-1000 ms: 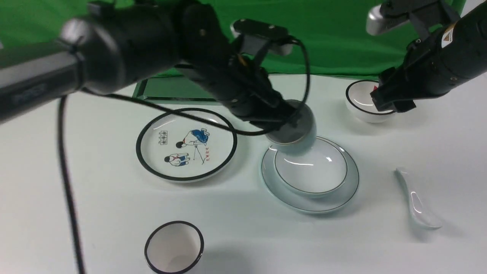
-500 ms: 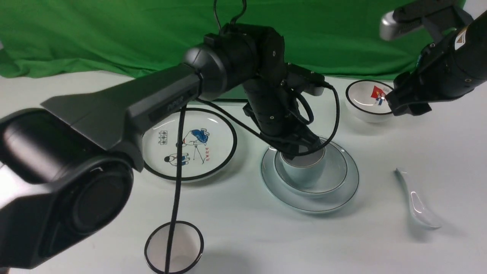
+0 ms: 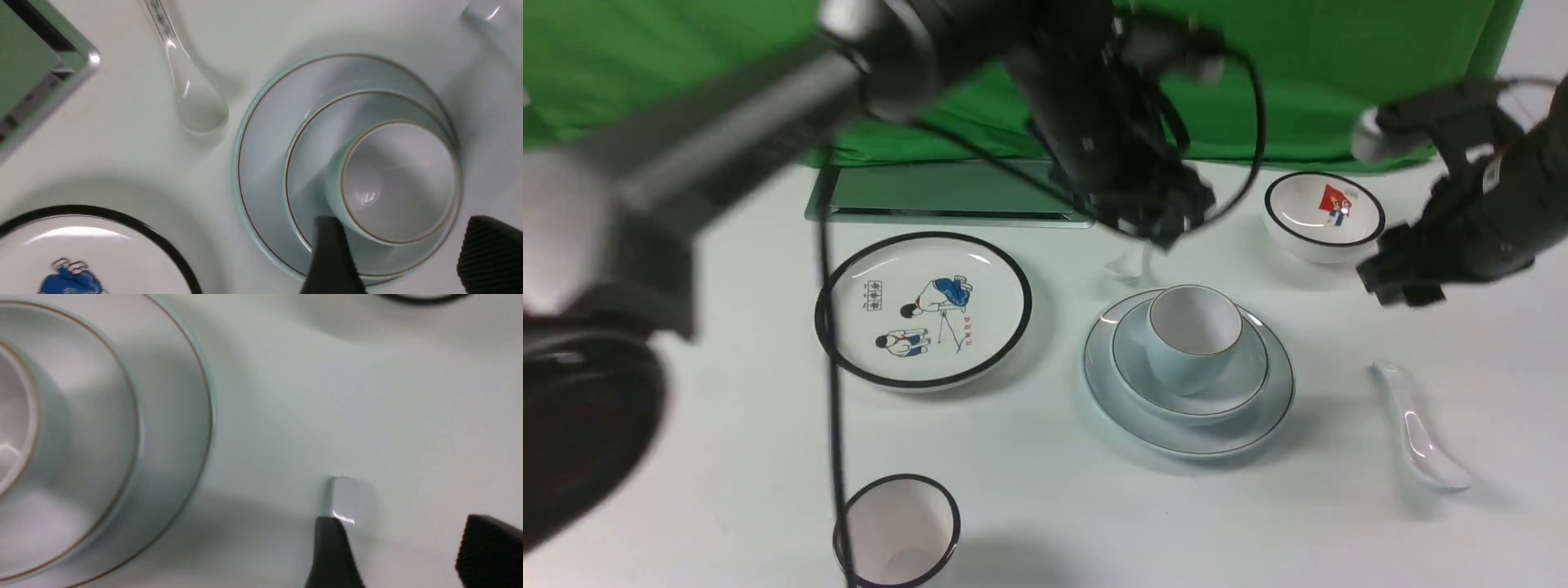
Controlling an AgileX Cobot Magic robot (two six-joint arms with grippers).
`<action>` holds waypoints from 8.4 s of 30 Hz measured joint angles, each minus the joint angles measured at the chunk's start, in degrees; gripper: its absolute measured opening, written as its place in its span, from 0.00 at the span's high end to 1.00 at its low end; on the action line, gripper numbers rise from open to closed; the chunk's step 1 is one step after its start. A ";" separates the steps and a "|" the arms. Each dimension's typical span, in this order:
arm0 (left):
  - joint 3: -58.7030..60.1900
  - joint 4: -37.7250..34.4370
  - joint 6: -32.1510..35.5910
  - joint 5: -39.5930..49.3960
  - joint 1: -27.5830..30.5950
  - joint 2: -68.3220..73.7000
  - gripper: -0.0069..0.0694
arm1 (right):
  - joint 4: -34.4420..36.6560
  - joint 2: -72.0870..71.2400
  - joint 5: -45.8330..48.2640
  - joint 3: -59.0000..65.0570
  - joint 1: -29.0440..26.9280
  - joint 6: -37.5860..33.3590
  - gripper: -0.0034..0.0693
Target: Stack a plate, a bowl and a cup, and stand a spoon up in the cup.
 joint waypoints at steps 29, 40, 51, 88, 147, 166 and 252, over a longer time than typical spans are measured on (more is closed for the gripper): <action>71.97 11.44 -8.91 -27.37 28.31 -61.85 0.74 | 18.24 3.09 -5.48 0.52 0.85 -10.96 0.72; 93.71 10.48 -14.08 -56.75 31.91 -71.59 0.74 | 26.64 -6.73 -39.20 5.24 18.30 -24.78 0.72; 93.75 9.91 -14.19 -59.00 31.91 -71.64 0.74 | 26.76 3.23 -49.79 6.52 18.98 -23.37 0.72; 93.75 9.92 3.56 -52.82 17.26 -93.26 0.95 | 17.53 -28.33 -25.16 6.71 19.82 -29.53 0.94; 93.77 14.43 7.25 -51.25 16.92 -93.44 0.96 | 4.37 -96.07 -25.63 71.09 -6.93 -5.52 0.93; 93.77 14.43 7.27 -51.25 16.92 -93.44 0.95 | 4.37 -96.07 -25.52 71.09 -6.93 -5.43 0.87; 122.33 8.44 -12.10 -52.34 33.24 -116.07 0.95 | 4.43 -96.07 -25.37 71.09 -6.93 -5.43 0.65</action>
